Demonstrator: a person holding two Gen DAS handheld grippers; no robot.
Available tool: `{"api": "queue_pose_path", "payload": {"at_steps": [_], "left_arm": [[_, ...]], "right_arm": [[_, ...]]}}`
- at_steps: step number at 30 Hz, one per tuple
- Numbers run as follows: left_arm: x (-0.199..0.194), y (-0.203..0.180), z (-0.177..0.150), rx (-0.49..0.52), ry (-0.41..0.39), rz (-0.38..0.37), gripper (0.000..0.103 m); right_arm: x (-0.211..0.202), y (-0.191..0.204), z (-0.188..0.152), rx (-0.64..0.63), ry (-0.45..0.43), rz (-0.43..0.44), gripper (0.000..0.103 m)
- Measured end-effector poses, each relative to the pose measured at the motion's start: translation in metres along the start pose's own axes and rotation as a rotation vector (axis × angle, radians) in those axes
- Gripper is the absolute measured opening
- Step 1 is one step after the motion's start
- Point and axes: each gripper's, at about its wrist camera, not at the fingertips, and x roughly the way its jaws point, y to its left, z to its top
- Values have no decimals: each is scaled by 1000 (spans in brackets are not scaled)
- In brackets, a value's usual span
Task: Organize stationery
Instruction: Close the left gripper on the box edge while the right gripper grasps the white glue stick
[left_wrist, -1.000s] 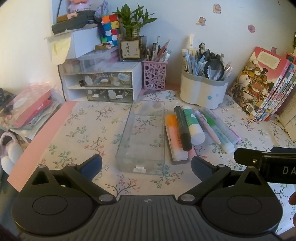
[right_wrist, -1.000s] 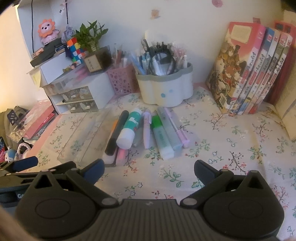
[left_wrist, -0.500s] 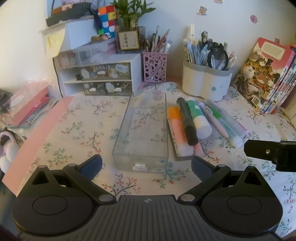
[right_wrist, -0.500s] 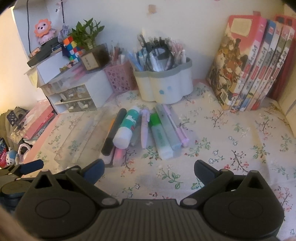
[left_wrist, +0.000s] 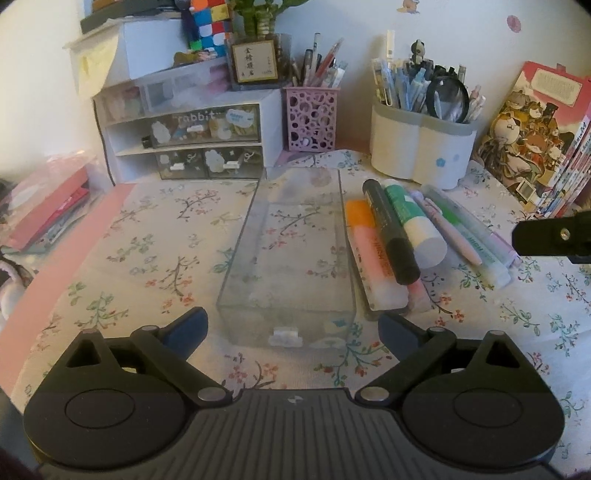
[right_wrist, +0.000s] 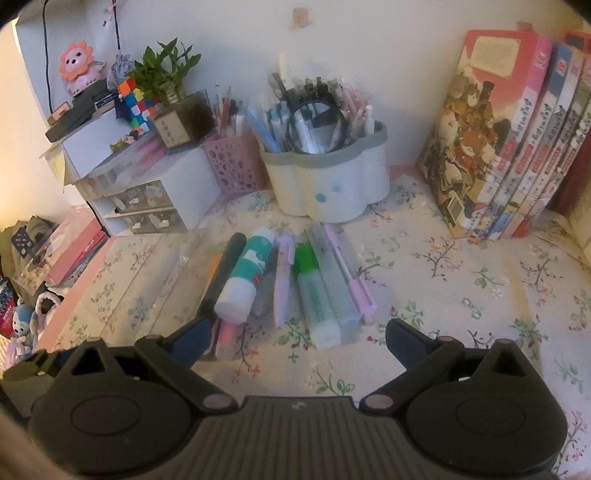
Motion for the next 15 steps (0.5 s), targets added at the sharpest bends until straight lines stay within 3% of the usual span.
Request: {"api": "queue_pose_path", "payload": {"at_steps": [5,9,15], "left_arm": [[7,-3,-2,17,-20,-5,85],[18,-1,-5,17,-7,1,74],[20,-1,-10,16,-61,-10,72]], "right_arm": [[9,4,5,-14,8,23,56],[17,-3,8,28,31,48,34],[39,-2,23,90,75,149,16]]}}
